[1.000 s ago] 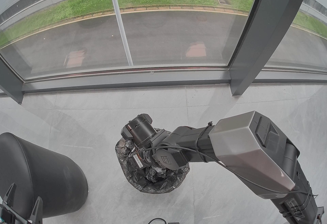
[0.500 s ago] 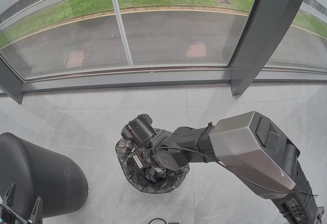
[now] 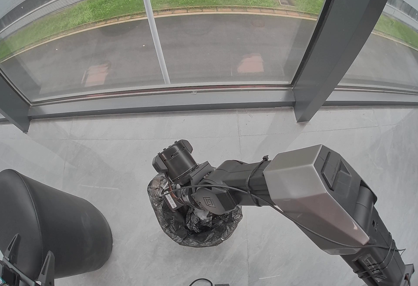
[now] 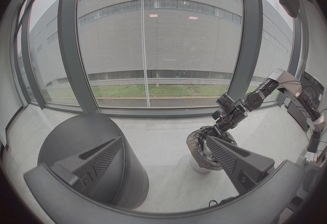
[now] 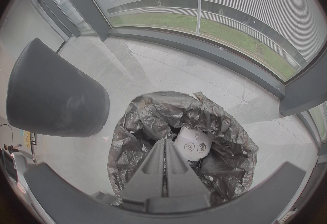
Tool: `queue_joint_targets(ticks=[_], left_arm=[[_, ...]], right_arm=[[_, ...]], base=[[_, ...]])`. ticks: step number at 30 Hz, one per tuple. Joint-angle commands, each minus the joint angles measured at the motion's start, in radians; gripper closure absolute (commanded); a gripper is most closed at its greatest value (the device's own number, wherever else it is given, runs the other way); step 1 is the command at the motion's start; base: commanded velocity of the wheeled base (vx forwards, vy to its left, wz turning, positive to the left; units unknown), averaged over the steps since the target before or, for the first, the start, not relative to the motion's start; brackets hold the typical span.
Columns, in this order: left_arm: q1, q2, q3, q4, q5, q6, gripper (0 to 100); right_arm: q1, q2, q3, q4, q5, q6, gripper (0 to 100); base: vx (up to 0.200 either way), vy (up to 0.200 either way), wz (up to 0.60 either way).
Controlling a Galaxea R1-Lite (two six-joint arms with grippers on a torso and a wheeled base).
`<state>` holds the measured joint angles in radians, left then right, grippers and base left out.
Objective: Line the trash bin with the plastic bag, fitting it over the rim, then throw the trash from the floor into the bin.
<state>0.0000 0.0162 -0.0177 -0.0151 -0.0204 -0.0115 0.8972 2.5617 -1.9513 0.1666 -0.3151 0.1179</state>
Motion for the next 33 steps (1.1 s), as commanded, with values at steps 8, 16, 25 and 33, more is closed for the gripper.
queue_joint_targets(ticks=[8, 16, 25, 33], left_arm=[[0.0, -0.016, 0.018, 0.0, 0.0, -0.001, 0], [0.0, -0.016, 0.018, 0.0, 0.0, -0.001, 0], [0.0, -0.016, 0.018, 0.0, 0.0, -0.001, 0], [0.0, -0.016, 0.018, 0.0, 0.0, -0.001, 0]], right_arm=[[-0.052, 0.173, -0.049, 0.245, 0.016, 0.023, 100], [-0.069, 0.338, -0.049, 0.436, 0.018, 0.029, 100], [-0.106, 0.423, -0.049, 0.593, 0.019, 0.034, 100], [-0.104, 0.419, -0.049, 0.567, 0.018, 0.031, 100]], base=[[0.0, 0.0, 0.0], [0.0, 0.0, 0.0], [0.0, 0.0, 0.0], [0.0, 0.0, 0.0]])
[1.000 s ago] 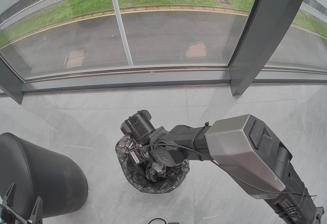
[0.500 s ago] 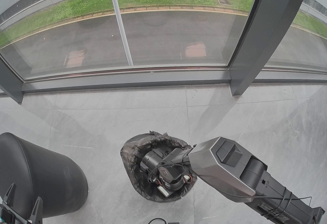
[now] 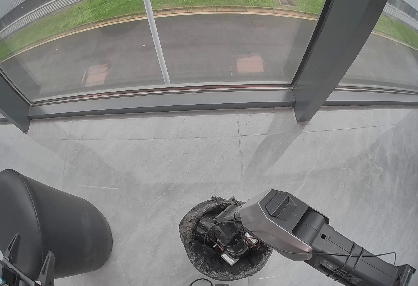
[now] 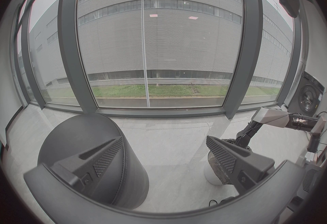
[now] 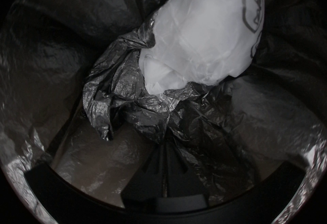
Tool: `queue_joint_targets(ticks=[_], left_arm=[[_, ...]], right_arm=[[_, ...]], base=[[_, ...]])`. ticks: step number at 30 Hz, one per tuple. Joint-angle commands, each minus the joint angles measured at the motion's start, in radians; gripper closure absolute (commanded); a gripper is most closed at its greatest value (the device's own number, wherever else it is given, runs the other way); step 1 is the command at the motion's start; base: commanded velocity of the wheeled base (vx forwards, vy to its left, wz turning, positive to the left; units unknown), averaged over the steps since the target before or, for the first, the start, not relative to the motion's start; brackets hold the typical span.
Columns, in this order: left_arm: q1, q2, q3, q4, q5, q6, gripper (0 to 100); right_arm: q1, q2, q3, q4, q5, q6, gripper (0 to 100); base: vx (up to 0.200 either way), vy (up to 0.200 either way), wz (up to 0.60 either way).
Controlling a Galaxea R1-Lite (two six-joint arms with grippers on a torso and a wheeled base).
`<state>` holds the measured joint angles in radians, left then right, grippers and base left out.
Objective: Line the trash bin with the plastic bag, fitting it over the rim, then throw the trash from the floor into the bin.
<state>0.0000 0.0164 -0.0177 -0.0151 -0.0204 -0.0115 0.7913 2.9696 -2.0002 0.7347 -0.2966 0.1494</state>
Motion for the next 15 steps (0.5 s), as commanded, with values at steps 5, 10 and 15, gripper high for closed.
queue_joint_targets(ticks=[5, 10, 15], left_arm=[[0.0, -0.016, 0.018, 0.0, 0.0, -0.001, 0], [0.0, -0.016, 0.018, 0.0, 0.0, -0.001, 0], [0.0, -0.016, 0.018, 0.0, 0.0, -0.001, 0]], right_arm=[[0.0, 0.011, 0.0, -0.003, -0.001, 0.001, 100], [-0.001, 0.014, 0.0, -0.058, -0.009, 0.001, 100], [0.0, 0.006, 0.0, -0.113, -0.013, 0.006, 100]], base=[[0.0, 0.0, 0.0], [0.0, 0.0, 0.0], [0.0, 0.0, 0.0]])
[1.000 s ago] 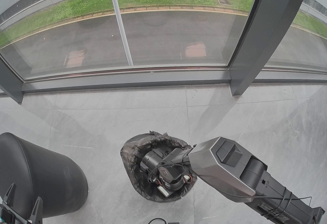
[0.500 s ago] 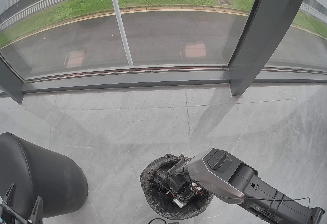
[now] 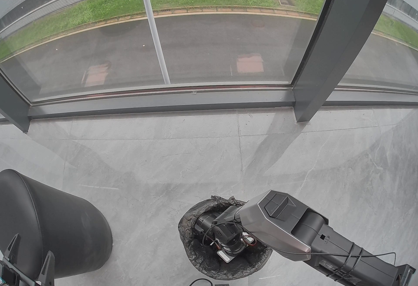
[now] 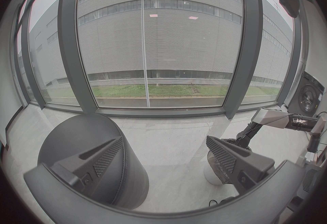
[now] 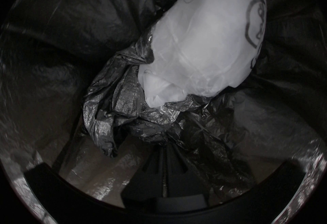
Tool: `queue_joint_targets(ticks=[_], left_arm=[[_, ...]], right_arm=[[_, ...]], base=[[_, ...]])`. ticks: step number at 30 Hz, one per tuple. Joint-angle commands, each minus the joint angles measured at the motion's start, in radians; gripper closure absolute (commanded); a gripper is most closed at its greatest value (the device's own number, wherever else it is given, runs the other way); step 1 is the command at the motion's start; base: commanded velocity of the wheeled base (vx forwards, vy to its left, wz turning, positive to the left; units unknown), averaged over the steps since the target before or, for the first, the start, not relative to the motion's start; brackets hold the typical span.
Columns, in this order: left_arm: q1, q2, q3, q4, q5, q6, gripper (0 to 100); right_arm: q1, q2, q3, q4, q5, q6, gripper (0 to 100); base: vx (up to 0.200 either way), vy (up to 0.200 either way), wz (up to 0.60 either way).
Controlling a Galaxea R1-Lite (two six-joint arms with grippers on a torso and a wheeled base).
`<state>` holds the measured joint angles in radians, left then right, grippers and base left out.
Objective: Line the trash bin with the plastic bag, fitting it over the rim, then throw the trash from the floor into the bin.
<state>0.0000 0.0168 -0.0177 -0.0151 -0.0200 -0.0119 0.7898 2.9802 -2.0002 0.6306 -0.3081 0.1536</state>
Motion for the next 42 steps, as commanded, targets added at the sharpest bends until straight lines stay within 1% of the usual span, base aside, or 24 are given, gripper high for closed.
queue_joint_targets(ticks=[1, 6, 8, 11, 15, 20, 22, 25, 27, 29, 30, 32, 36, 42], left_arm=[[0.0, -0.017, 0.018, 0.0, 0.0, 0.0, 0], [0.0, -0.017, 0.018, 0.0, 0.0, 0.0, 0], [0.0, -0.017, 0.018, 0.0, 0.0, 0.0, 0], [0.0, -0.017, 0.018, 0.0, 0.0, 0.0, 0], [0.0, -0.017, 0.018, 0.0, 0.0, 0.0, 0], [0.0, -0.017, 0.018, 0.0, 0.0, 0.0, 0], [0.0, -0.017, 0.018, 0.0, 0.0, 0.0, 0], [0.0, -0.017, 0.018, 0.0, 0.0, 0.0, 0], [0.0, -0.017, 0.018, 0.0, 0.0, 0.0, 0], [0.0, -0.017, 0.018, 0.0, 0.0, 0.0, 0], [0.0, -0.017, 0.018, 0.0, 0.0, 0.0, 0], [0.0, -0.017, 0.018, 0.0, -0.001, 0.0, 0], [0.0, -0.017, 0.018, 0.0, 0.0, 0.0, 0], [0.0, -0.017, 0.018, 0.0, 0.0, 0.0, 0]], right_arm=[[0.003, -0.018, 0.0, -0.009, -0.002, 0.004, 100], [0.017, -0.101, 0.0, 0.006, -0.005, 0.017, 100], [0.032, -0.135, 0.0, 0.037, -0.006, 0.018, 100], [0.052, -0.175, 0.0, 0.087, -0.022, 0.024, 100], [0.074, -0.199, 0.0, 0.116, -0.066, 0.029, 100], [0.08, -0.207, 0.0, 0.101, -0.131, 0.02, 100], [0.08, -0.213, 0.0, 0.078, -0.144, 0.02, 100], [0.08, -0.21, 0.0, -0.003, -0.146, 0.012, 100], [0.078, -0.207, 0.0, -0.042, -0.148, -0.016, 100], [0.078, -0.204, 0.0, -0.092, -0.148, -0.069, 100], [0.078, -0.204, 0.0, -0.1, -0.148, -0.077, 100], [0.078, -0.199, 0.0, -0.163, -0.146, -0.151, 100], [0.077, -0.184, 0.0, -0.23, -0.143, -0.269, 100], [0.077, -0.171, 0.0, -0.244, -0.143, -0.37, 100]], base=[[0.0, 0.0, 0.0], [0.0, 0.0, 0.0], [0.0, 0.0, 0.0], [0.0, 0.0, 0.0], [0.0, 0.0, 0.0], [0.0, 0.0, 0.0], [0.0, 0.0, 0.0], [0.0, 0.0, 0.0], [0.0, 0.0, 0.0], [0.0, 0.0, 0.0], [0.0, 0.0, 0.0], [0.0, 0.0, 0.0], [0.0, 0.0, 0.0], [0.0, 0.0, 0.0]])
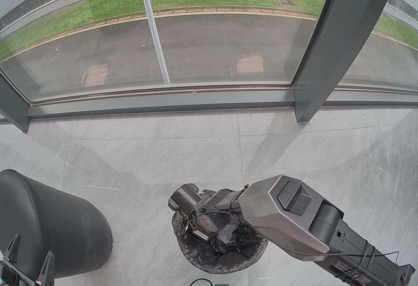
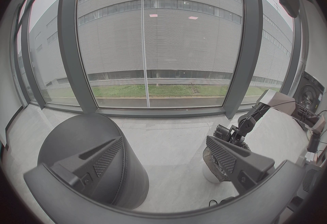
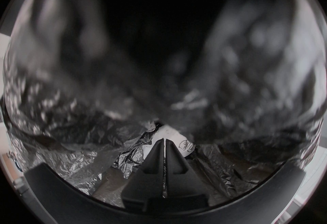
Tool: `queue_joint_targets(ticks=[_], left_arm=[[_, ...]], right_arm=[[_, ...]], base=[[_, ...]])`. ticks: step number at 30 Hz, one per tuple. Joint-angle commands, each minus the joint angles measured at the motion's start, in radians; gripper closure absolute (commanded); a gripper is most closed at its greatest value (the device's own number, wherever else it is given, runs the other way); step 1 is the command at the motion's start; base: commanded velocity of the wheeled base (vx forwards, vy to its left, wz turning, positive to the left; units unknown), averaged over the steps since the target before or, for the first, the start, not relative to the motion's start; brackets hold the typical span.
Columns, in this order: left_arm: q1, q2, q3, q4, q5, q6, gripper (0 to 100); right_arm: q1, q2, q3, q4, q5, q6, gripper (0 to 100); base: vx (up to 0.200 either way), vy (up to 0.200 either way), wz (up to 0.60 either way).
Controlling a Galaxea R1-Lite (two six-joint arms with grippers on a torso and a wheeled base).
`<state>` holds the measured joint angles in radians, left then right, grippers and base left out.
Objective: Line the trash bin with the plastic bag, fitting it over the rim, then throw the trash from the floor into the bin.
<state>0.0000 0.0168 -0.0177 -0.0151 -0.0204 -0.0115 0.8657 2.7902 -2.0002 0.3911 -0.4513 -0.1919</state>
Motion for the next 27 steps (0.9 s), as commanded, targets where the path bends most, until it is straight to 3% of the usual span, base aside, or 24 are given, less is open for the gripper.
queue_joint_targets(ticks=[1, 27], left_arm=[[0.0, -0.017, 0.018, 0.0, 0.0, -0.001, 0], [0.0, -0.017, 0.018, 0.0, -0.001, -0.001, 0]], right_arm=[[0.001, 0.025, 0.0, -0.003, 0.0, -0.034, 100], [-0.014, 0.009, 0.0, 0.002, -0.004, -0.032, 100]], base=[[0.0, 0.0, 0.0], [0.0, 0.0, 0.0]])
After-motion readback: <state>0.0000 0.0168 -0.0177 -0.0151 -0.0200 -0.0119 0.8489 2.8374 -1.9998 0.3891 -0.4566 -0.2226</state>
